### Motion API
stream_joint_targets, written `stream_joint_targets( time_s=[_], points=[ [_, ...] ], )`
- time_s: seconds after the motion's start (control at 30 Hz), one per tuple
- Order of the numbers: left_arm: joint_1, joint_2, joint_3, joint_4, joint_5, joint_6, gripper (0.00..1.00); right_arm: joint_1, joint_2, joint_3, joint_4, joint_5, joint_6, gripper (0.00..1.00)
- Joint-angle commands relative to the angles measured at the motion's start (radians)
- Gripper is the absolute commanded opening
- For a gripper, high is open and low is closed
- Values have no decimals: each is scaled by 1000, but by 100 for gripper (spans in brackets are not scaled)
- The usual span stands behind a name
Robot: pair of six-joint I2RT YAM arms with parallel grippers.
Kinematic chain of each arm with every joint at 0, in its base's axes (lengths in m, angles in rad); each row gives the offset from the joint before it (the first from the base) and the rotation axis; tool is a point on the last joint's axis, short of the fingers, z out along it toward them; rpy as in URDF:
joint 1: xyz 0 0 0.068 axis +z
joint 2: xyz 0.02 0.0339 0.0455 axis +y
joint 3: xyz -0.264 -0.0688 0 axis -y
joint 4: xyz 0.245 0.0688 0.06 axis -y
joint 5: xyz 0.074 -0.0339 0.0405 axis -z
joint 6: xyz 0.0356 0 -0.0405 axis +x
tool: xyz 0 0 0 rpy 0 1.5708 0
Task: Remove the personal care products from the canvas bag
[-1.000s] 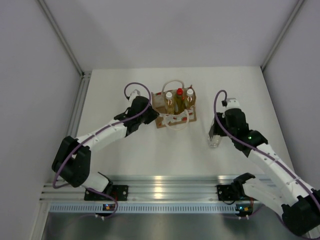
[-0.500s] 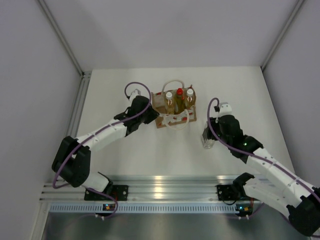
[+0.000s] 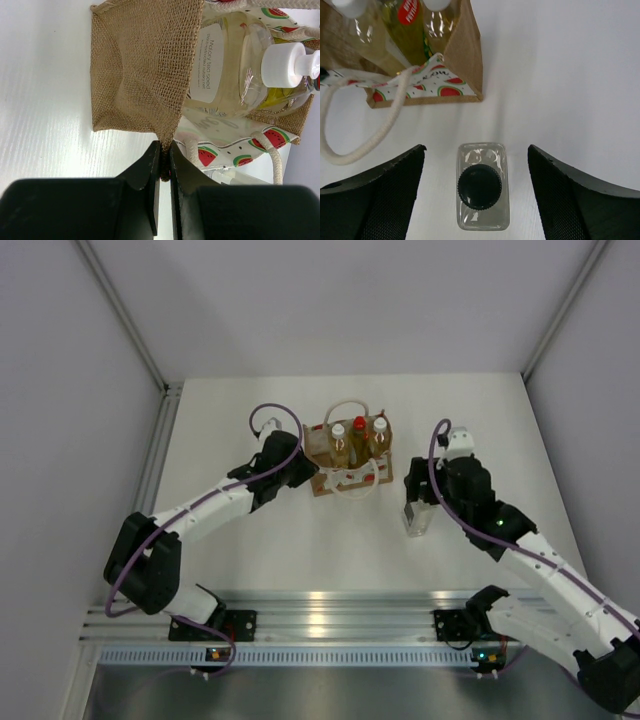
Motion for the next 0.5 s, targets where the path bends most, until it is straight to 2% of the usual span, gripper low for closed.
stream_joint_targets(
  time_s=[0.0, 0.1, 0.17, 0.23, 0.47],
  points=[
    [-1, -25, 27, 0, 39, 4, 0, 15, 3, 120, -7, -7, 2, 81],
    [-1, -37, 25, -3, 36, -1, 0, 15, 46, 193, -23, -35, 16, 77],
    [-1, -45, 24, -3, 31, -2, 0, 20, 99, 245, -24, -69, 25, 69],
    [-1, -46, 27, -2, 33, -2, 0, 41, 146, 286, -24, -84, 30, 65],
    [-1, -30, 45, -2, 48, 7, 0, 159, 368, 476, -18, 51, 76, 60]
  ],
)
